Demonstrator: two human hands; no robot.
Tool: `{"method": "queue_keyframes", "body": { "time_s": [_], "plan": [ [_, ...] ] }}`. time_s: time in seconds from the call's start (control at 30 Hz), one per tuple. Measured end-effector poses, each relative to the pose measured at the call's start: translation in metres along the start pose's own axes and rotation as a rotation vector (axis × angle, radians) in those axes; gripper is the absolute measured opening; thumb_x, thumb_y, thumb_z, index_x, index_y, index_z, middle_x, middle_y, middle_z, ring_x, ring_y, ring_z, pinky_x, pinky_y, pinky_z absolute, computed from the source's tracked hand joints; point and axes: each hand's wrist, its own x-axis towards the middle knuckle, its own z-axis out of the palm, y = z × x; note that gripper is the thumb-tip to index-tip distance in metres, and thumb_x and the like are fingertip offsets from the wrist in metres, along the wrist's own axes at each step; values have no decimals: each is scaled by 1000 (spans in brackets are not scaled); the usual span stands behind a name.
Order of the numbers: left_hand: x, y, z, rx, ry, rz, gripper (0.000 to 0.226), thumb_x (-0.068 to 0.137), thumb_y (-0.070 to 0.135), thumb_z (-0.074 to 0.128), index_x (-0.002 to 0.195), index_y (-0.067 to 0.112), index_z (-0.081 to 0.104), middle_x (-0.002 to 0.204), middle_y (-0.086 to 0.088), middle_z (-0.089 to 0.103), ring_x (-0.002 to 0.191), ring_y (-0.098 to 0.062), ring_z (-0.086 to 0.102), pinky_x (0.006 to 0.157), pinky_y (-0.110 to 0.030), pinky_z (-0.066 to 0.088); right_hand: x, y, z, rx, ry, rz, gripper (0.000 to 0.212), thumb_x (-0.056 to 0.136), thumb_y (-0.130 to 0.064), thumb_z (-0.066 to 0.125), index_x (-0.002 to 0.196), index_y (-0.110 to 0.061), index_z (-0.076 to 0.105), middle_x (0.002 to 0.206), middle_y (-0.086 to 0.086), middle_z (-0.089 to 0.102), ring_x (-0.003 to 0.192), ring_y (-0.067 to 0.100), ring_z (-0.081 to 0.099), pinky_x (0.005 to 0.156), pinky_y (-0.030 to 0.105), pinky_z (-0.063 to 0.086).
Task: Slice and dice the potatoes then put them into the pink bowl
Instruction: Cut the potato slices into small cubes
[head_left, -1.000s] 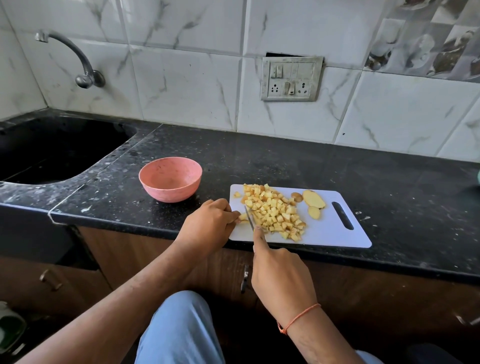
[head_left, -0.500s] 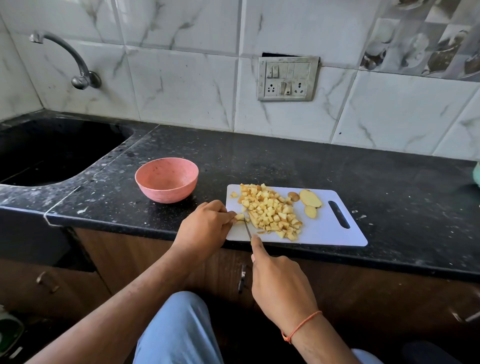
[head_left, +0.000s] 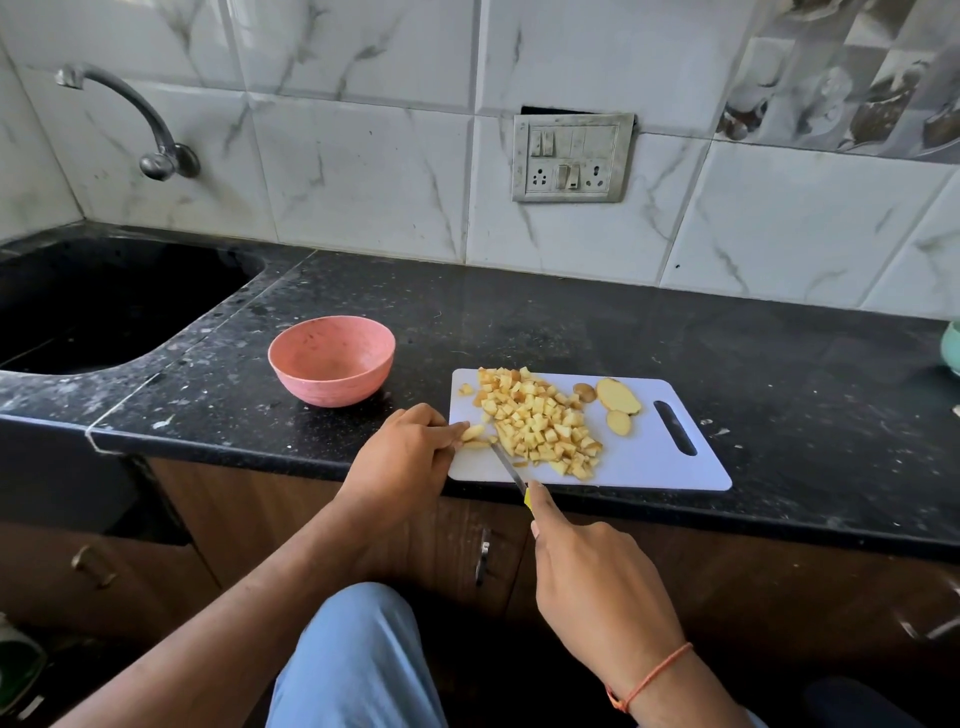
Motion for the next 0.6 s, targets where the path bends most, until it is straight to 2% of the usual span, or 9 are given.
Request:
{"method": "queue_keyframes", "body": {
  "time_s": [0.1,0.2,0.37,0.47,0.53,0.6],
  "plan": [
    [0,-1,-2,-135,-7,-84,28,101,30,71,128,27,78,100,16,65,90,-9,63,77,-28,54,-6,-1,0,26,8,4,57,111,-34,33,164,-32,14,66,-8,57,54,10,54,47,22,34],
    [0,-1,-8,-268,-22,-167,26,98,32,77,124,28,80,102,19,70,90,-4,67,75,-16,50,-5,-1,-3,62,59,9,56,111,-37,30,165,-34,13,62,-8,52,52,12,52,46,22,32],
    [2,1,-10,-249,-19,-166,24,96,35,77,120,30,81,101,20,71,88,2,65,68,-8,44,6,-13,-8,17,125,-37,56,111,-36,33,165,-30,20,57,-10,43,46,11,42,43,24,22],
    [3,3,-9,-192,-9,-127,25,98,35,75,121,28,81,100,18,69,87,-2,66,72,-11,48,13,-19,-3,-19,122,-63,59,110,-33,36,165,-28,19,60,-9,44,49,11,40,44,25,20],
    [2,4,-9,-138,-2,-82,26,99,36,73,122,26,81,99,15,68,87,-5,66,75,-24,56,16,-21,3,-39,108,-75,61,109,-32,36,166,-26,15,64,-8,49,53,12,44,45,25,21],
    [2,4,-9,-91,3,-49,27,101,37,70,123,26,80,99,14,65,87,-7,65,75,-30,57,19,-25,8,-62,83,-70,62,109,-30,36,166,-26,11,68,-6,54,56,12,48,47,27,26]
  ]
}}
